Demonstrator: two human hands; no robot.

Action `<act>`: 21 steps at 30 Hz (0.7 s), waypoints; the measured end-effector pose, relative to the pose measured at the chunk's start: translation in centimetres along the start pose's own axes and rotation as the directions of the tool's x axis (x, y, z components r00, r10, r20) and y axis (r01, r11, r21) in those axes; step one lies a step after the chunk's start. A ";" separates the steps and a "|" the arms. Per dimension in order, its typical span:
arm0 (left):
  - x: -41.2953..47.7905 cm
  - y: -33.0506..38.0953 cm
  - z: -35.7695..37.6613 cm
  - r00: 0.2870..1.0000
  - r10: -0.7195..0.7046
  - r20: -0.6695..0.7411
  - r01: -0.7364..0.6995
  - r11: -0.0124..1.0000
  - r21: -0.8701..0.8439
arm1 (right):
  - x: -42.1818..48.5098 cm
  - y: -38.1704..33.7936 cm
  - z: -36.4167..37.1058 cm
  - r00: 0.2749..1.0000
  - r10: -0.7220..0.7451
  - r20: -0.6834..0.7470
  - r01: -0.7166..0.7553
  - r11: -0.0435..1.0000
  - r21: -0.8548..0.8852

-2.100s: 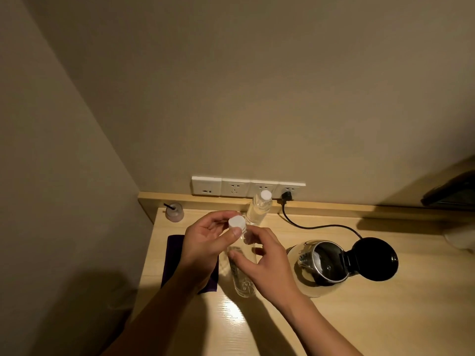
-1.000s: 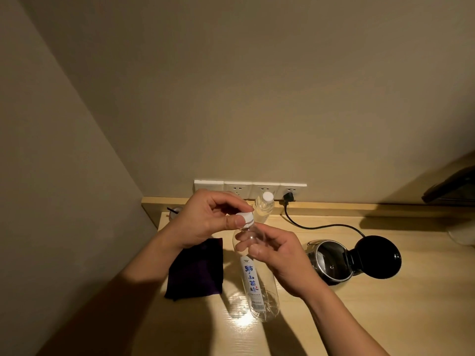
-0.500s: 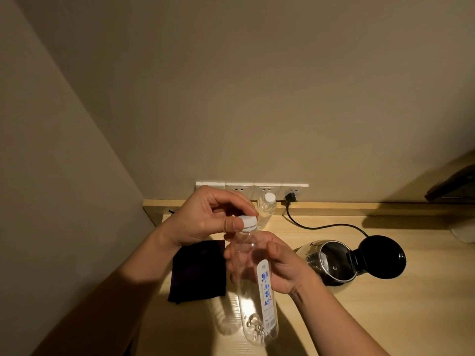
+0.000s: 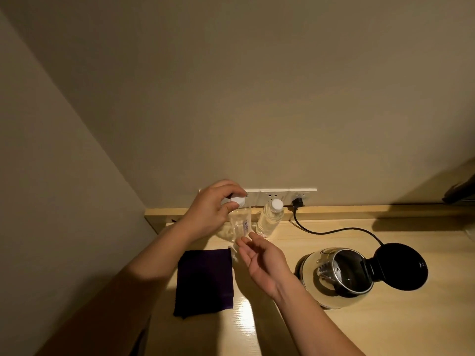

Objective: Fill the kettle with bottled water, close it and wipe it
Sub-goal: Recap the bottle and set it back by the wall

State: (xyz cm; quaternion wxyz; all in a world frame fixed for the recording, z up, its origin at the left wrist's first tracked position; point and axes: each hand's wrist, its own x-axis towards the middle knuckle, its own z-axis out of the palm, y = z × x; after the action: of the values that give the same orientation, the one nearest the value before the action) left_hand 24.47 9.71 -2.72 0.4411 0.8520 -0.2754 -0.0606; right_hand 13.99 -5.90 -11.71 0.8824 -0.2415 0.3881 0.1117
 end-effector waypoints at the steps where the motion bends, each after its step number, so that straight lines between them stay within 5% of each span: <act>1: 0.3 -0.4 0.5 1.000 -0.009 0.006 0.009 1.000 0.004 | 0.6 0.2 0.4 1.000 0.018 -0.005 -0.017 0.998 0.056; 21: 3.3 -5.0 4.4 0.978 0.044 0.203 -0.058 0.996 0.065 | 5.5 0.1 1.6 0.984 0.150 -0.094 -0.122 0.959 0.257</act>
State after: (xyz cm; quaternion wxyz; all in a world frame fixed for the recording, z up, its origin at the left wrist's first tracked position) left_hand 27.77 7.14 -8.86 0.3819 0.8493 -0.3424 -0.1252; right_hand 18.67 -4.94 -14.81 0.8728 -0.1068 0.4637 0.1085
